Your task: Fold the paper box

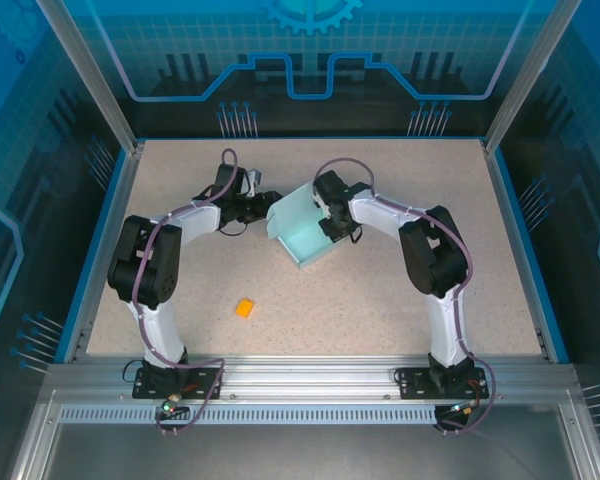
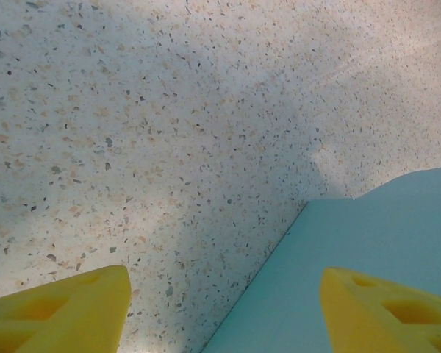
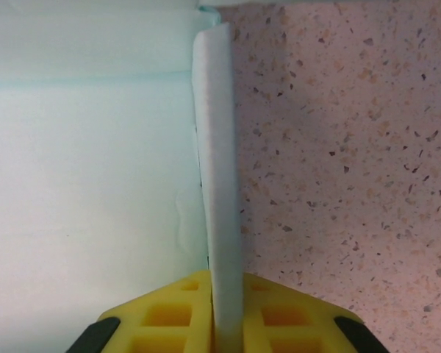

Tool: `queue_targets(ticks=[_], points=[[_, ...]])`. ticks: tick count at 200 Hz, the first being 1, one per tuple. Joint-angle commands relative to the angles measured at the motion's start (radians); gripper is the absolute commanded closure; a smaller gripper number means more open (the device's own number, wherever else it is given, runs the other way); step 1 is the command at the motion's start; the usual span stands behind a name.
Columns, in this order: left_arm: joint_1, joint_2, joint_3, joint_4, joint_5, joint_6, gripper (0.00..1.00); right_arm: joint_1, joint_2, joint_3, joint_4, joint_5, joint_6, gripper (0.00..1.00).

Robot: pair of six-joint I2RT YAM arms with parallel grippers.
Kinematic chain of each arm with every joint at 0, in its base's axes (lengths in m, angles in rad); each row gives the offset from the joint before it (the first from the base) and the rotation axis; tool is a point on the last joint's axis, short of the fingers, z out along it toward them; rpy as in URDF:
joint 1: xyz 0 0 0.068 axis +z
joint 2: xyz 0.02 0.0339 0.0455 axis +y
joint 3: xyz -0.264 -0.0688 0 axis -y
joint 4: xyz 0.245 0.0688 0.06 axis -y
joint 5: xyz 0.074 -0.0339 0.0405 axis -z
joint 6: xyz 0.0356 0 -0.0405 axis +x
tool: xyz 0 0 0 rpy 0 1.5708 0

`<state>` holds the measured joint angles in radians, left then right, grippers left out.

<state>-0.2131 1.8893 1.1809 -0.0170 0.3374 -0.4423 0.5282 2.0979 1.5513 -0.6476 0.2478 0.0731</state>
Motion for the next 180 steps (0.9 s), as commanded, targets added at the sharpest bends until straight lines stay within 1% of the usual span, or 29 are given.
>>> queue_targets(ticks=[1,32,78,99,120,139,163,180], points=[[0.003,-0.041,-0.009,0.002,0.003,0.017,0.3,-0.034,-0.044,-0.016,0.03,-0.102,0.024,0.75],[0.003,-0.042,-0.014,0.005,0.002,0.016,0.3,-0.045,-0.054,-0.013,0.047,-0.156,0.037,0.64],[0.003,-0.045,-0.017,0.005,-0.001,0.015,0.3,-0.07,-0.061,-0.025,0.081,-0.218,0.063,0.54],[0.003,-0.054,-0.026,0.005,-0.007,0.015,0.3,-0.088,-0.074,-0.044,0.107,-0.258,0.079,0.53],[0.004,-0.07,-0.045,0.016,-0.023,0.008,0.3,-0.109,-0.09,-0.071,0.128,-0.315,0.097,0.57],[0.009,-0.088,-0.07,0.029,-0.044,-0.002,0.3,-0.12,-0.125,-0.132,0.169,-0.399,0.112,0.6],[0.024,-0.111,-0.109,0.062,-0.072,-0.025,0.3,-0.117,-0.172,-0.218,0.228,-0.501,0.139,0.6],[0.039,-0.13,-0.141,0.085,-0.09,-0.043,0.3,-0.114,-0.211,-0.282,0.26,-0.526,0.158,0.59]])
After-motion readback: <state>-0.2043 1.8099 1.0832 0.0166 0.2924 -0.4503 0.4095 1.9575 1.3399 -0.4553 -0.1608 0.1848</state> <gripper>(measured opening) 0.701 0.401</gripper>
